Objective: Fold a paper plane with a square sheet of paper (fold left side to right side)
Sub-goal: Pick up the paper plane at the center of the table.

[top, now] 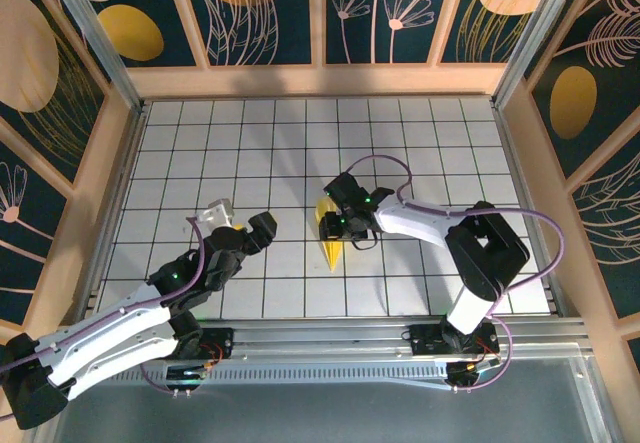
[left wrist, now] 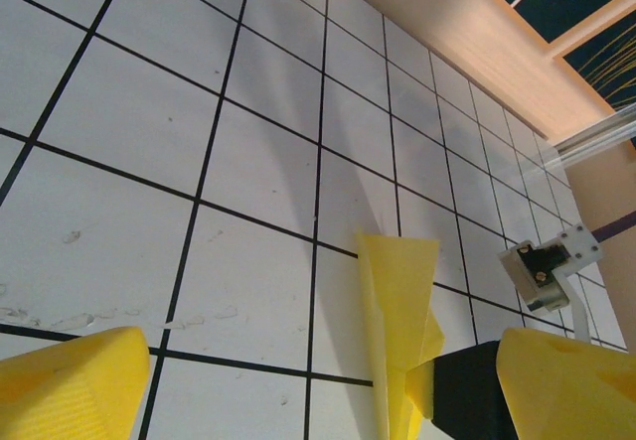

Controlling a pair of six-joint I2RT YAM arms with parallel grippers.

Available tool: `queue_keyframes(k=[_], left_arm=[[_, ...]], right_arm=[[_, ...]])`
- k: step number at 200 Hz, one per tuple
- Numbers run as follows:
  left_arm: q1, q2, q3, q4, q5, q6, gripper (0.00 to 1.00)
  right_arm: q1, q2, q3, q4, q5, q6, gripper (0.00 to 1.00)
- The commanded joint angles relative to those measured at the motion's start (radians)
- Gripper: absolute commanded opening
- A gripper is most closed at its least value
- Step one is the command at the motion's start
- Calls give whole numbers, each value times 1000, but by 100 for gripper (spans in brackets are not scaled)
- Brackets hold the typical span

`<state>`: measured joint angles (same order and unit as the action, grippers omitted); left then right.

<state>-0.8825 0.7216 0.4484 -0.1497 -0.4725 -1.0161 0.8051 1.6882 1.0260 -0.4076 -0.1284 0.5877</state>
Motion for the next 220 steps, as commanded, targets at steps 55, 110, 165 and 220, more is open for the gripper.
queue_keyframes(k=[55,110,165,220], left_arm=[[4,-13,-9,9,-19,-16,91],[4,-17,-11,6,-21,-15,91],[4,-23,-13,0,-23,-16,92],[4,-41,-25,-2,-25,-14,92]], right_arm=[[14,64,26,-26,35,24,24],[29,94,29,-23,45,41,19],[33,91,39,-35,66,44,10],[-73,58,162,-105,71,-27,2]])
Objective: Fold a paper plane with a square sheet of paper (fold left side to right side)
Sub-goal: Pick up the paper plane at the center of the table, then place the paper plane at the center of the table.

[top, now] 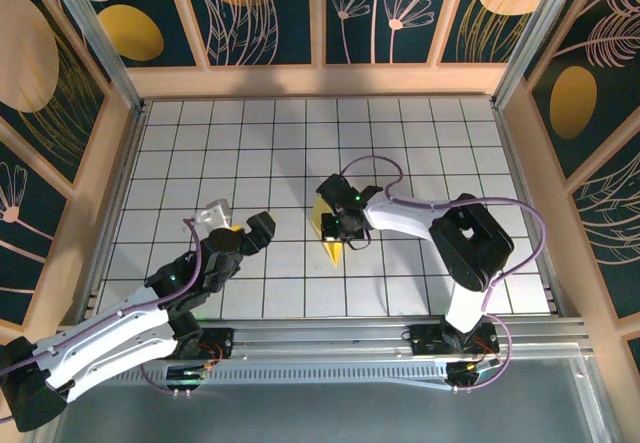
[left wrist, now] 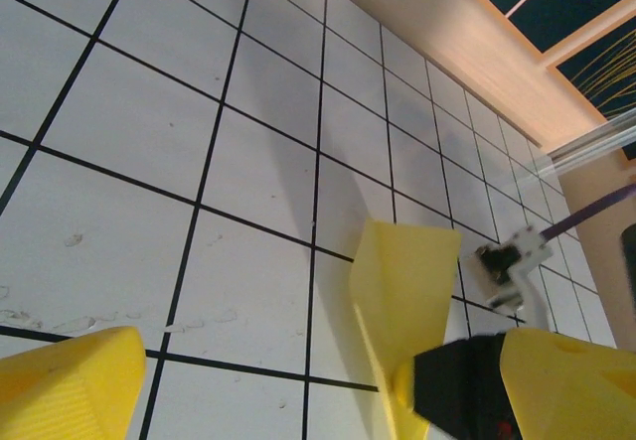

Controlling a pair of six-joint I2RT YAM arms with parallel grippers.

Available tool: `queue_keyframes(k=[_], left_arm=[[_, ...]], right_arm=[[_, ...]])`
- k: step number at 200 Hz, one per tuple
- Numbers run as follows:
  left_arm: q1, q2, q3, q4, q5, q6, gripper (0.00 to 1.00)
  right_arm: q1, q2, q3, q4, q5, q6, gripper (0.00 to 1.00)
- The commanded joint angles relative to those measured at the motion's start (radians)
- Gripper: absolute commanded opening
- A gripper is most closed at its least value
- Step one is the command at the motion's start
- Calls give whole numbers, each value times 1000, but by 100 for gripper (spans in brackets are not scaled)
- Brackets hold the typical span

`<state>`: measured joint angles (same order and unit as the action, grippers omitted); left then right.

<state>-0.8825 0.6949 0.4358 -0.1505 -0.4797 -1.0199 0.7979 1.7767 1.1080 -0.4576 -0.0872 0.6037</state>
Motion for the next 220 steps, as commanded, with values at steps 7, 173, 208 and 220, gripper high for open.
queue_keyframes(k=[7,173,208,220], left_arm=[[4,-15,-13,-1,-17,-8,92],[4,13,-34,85,78,148,99],[4,15,-34,77,72,158,99],[4,17,-34,77,73,160,99]], right_arm=[[-91,-13,108,-70,31,-60,2],[-224,524,781,-314,-21,-182,1],[-230,549,813,-338,-39,-185,2],[-232,555,821,-342,-44,-185,2]])
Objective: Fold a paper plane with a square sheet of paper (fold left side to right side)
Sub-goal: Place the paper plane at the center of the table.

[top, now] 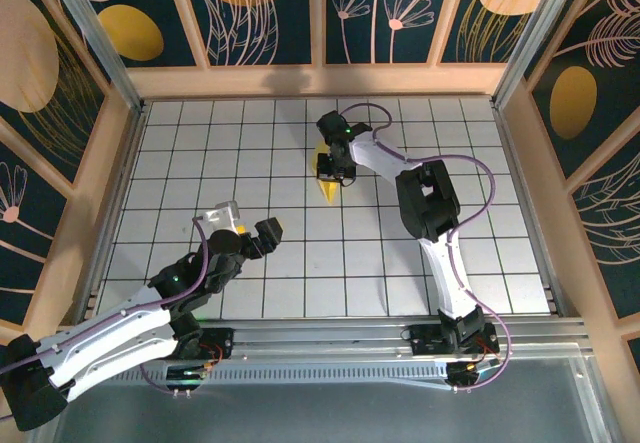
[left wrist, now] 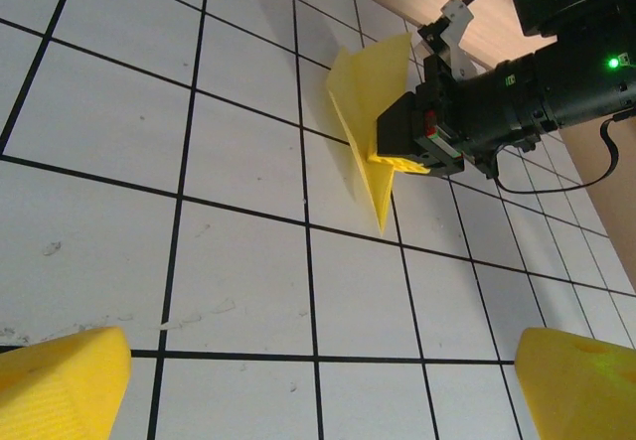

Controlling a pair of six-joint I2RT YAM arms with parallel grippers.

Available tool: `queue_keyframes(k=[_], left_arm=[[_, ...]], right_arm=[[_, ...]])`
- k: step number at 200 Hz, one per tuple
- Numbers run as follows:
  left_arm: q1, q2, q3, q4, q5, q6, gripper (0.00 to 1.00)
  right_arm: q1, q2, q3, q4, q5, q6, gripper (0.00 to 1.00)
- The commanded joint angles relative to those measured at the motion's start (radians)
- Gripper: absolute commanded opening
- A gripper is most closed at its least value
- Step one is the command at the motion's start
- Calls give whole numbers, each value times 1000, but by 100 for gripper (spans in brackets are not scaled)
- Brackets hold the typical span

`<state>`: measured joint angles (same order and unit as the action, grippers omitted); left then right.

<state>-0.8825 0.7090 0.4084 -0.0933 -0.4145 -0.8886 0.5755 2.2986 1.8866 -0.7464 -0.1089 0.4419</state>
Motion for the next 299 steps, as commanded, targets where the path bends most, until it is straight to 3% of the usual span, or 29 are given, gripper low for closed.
queue_keyframes(k=[1,104,228,299], left_arm=[[4,3,-7,20,9,29,99],[4,20,-6,18,17,27,99],[4,20,0,5,13,33,99],[4,10,28,-80,-24,-7,99]], right_arm=[[-9,34,43,-54,-23,-23,2],[-17,65,59,-47,-46,1,6],[-20,58,29,-37,-38,26,29],[-12,25,32,-59,-2,58,30]])
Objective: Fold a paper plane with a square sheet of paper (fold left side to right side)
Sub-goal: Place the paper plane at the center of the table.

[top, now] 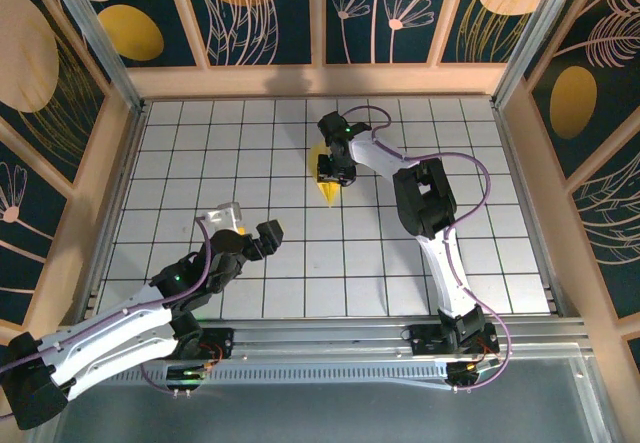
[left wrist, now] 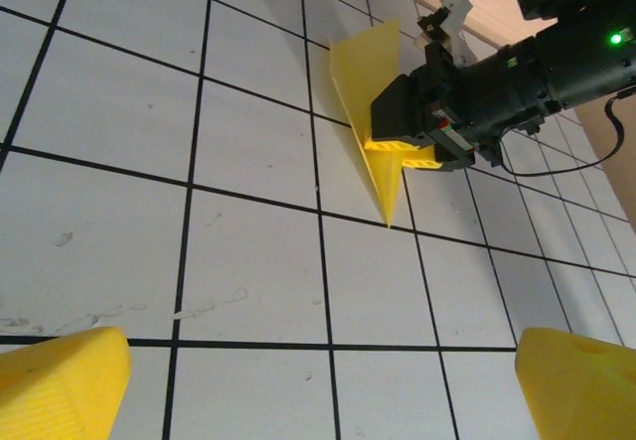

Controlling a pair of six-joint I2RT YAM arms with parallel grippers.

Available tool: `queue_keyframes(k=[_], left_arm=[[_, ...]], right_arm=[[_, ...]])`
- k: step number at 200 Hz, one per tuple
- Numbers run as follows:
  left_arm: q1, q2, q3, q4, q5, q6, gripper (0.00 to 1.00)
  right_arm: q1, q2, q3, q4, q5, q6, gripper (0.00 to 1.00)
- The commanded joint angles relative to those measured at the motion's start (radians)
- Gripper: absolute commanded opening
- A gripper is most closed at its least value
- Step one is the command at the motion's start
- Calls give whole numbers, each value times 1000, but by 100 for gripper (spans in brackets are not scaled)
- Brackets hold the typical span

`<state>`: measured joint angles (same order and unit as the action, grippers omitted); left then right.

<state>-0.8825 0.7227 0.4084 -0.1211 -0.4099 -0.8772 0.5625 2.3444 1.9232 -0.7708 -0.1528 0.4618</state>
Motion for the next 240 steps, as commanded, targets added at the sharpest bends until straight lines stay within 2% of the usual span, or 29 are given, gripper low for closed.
queue_keyframes(k=[1,49,122,240], left_arm=[[4,-3,28,-51,-28,-19,99],[4,26,50,-48,-14,-27,99],[4,38,79,-69,-2,-25,99],[4,12,132,-131,-27,-38,99]], right_arm=[[2,-21,-5,-35,42,41,30],[34,-34,-55,2,74,125,30],[59,-49,3,-44,128,142,32],[89,-139,16,-94,165,112,44]])
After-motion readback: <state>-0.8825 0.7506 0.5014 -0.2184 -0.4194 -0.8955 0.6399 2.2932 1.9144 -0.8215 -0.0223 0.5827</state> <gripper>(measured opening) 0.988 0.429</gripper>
